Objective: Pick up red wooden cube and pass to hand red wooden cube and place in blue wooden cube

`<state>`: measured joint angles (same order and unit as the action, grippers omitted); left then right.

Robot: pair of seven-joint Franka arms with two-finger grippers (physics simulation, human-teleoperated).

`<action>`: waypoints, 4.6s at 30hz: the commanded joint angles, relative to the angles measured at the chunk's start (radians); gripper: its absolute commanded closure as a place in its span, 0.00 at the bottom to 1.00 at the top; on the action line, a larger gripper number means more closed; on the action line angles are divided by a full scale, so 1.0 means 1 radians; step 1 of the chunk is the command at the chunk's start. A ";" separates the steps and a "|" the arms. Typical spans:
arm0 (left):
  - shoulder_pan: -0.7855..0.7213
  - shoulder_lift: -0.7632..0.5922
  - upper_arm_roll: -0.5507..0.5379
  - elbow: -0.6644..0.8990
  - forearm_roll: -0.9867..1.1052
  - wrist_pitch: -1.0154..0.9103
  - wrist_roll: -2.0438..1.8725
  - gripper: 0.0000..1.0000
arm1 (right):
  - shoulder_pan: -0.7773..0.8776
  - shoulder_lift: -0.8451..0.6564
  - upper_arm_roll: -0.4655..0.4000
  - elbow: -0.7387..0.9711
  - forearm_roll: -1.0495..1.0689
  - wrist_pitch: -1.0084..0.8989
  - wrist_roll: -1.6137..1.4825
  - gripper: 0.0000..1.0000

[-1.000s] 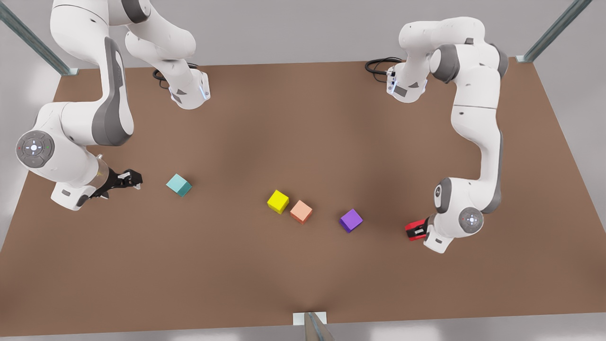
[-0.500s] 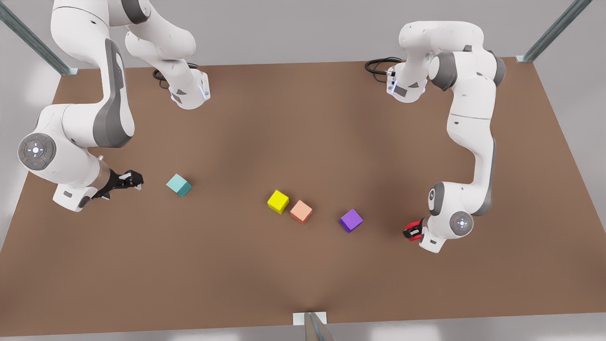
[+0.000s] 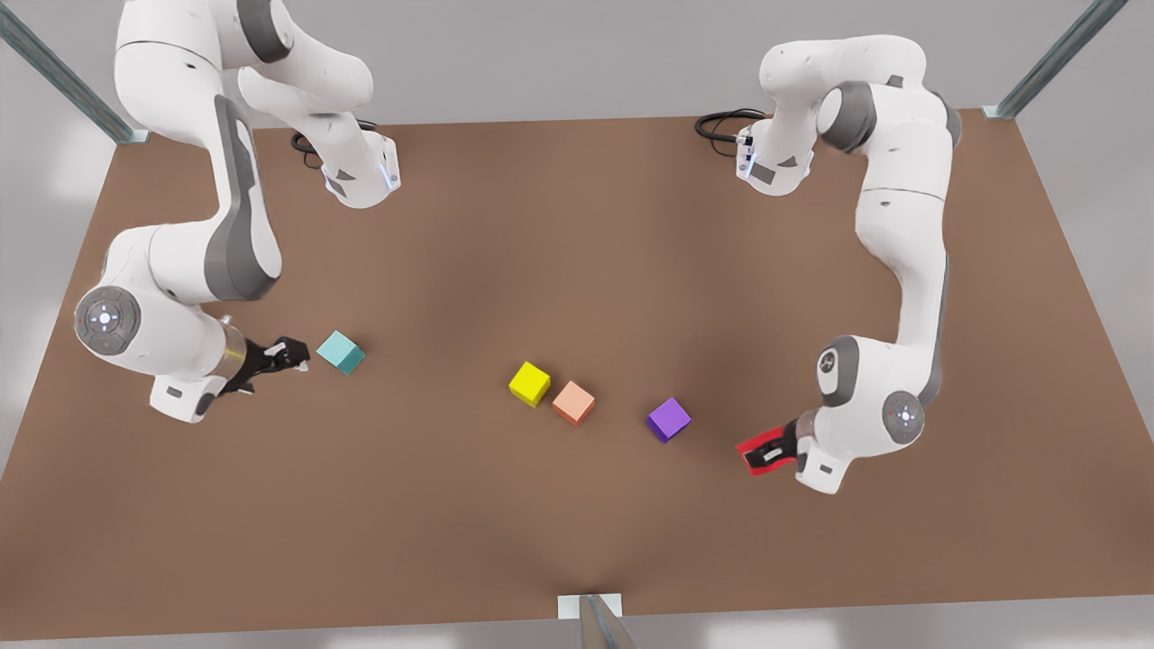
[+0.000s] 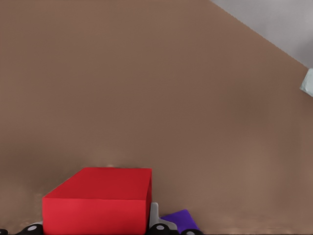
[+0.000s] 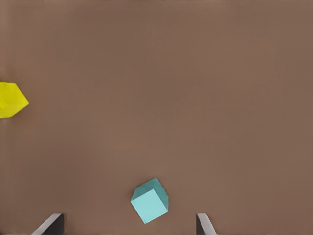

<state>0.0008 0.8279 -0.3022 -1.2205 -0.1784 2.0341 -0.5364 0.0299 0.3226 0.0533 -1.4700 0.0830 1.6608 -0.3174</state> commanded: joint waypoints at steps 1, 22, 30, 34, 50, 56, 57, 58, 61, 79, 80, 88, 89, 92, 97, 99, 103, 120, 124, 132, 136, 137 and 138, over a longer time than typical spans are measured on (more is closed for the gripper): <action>-0.002 0.013 -0.083 0.055 -0.179 -0.117 -0.086 0.34 | 0.034 0.021 0.002 0.013 0.216 -0.006 -0.192 0.00; -0.044 0.160 -0.264 0.087 -0.918 0.095 1.667 0.34 | 0.229 0.484 0.030 0.261 1.250 0.275 -1.460 0.00; -0.061 0.168 -0.279 0.092 -0.932 0.121 1.722 0.44 | 0.226 0.553 0.082 0.313 1.270 0.252 -1.734 0.00; -0.059 0.163 -0.279 0.088 -0.994 0.121 1.572 0.44 | 0.222 0.564 0.079 0.326 1.279 0.223 -1.732 0.00; -0.082 0.172 -0.282 0.085 -0.998 0.158 1.210 0.44 | 0.226 0.582 0.100 0.341 1.333 0.326 -1.700 0.00; -0.085 0.172 -0.296 0.087 -1.007 0.158 0.969 0.43 | 0.228 0.596 0.115 0.363 1.351 0.356 -1.755 0.00; -0.088 0.174 -0.296 0.087 -1.007 0.156 0.947 0.43 | 0.228 0.596 0.125 0.363 1.353 0.356 -1.757 0.00; -0.088 0.174 -0.296 0.087 -1.007 0.158 0.949 0.43 | 0.228 0.596 0.132 0.363 1.353 0.356 -1.767 0.00; -0.088 0.177 -0.295 0.087 -1.007 0.156 0.949 0.43 | 0.228 0.596 0.137 0.363 1.362 0.356 -1.767 0.00; -0.084 0.197 -0.295 0.088 -1.063 0.144 0.894 0.43 | 0.216 0.595 0.152 0.346 1.367 0.315 -1.757 0.00; -0.084 0.197 -0.295 0.088 -1.063 0.144 0.894 0.43 | 0.217 0.595 0.152 0.346 1.379 0.315 -1.755 0.00; -0.084 0.198 -0.295 0.088 -1.064 0.144 0.894 0.43 | 0.232 0.598 0.152 0.347 1.388 0.335 -1.755 0.00; -0.084 0.198 -0.295 0.088 -1.063 0.144 0.894 0.43 | 0.232 0.599 0.152 0.347 1.391 0.335 -1.755 0.00; -0.084 0.198 -0.295 0.088 -1.064 0.143 0.892 0.43 | 0.248 0.612 0.152 0.358 1.396 0.355 -1.753 0.00; -0.084 0.197 -0.296 0.088 -1.064 0.143 0.891 0.43 | 0.274 0.619 0.155 0.359 1.397 0.386 -1.753 0.00; -0.084 0.198 -0.295 0.088 -1.064 0.143 0.880 0.43 | 0.277 0.625 0.160 0.361 1.397 0.399 -1.753 0.00; -0.084 0.198 -0.295 0.088 -1.064 0.144 0.880 0.43 | 0.291 0.630 0.160 0.361 1.397 0.412 -1.753 0.00; -0.084 0.198 -0.295 0.088 -1.061 0.144 0.886 0.00 | 0.306 0.632 0.158 0.366 1.416 0.427 -1.749 0.54; -0.053 0.197 -0.295 0.087 -1.049 0.136 0.906 0.00 | 0.304 0.632 0.158 0.370 1.416 0.425 -1.749 0.54; 0.165 0.134 -0.296 0.096 -0.738 -0.161 0.832 0.00 | 0.157 0.595 0.063 0.356 1.077 0.217 -1.749 0.53; 0.240 -0.004 -0.281 0.245 0.300 -0.548 0.811 0.00 | 0.001 0.428 0.036 0.198 0.422 0.151 -1.335 0.54; 0.168 -0.085 -0.281 0.243 0.660 -0.610 0.721 0.00 | -0.001 0.409 -0.003 0.198 0.278 0.145 -1.226 0.58; 0.137 -0.125 -0.282 0.245 0.711 -0.724 0.603 0.00 | -0.001 0.406 -0.033 0.195 0.204 0.134 -1.134 0.58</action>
<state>0.1627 0.7369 -0.5853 -0.9809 -0.0147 1.6637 0.2985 0.0339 0.7385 0.0330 -1.2683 0.5991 1.8822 -1.9401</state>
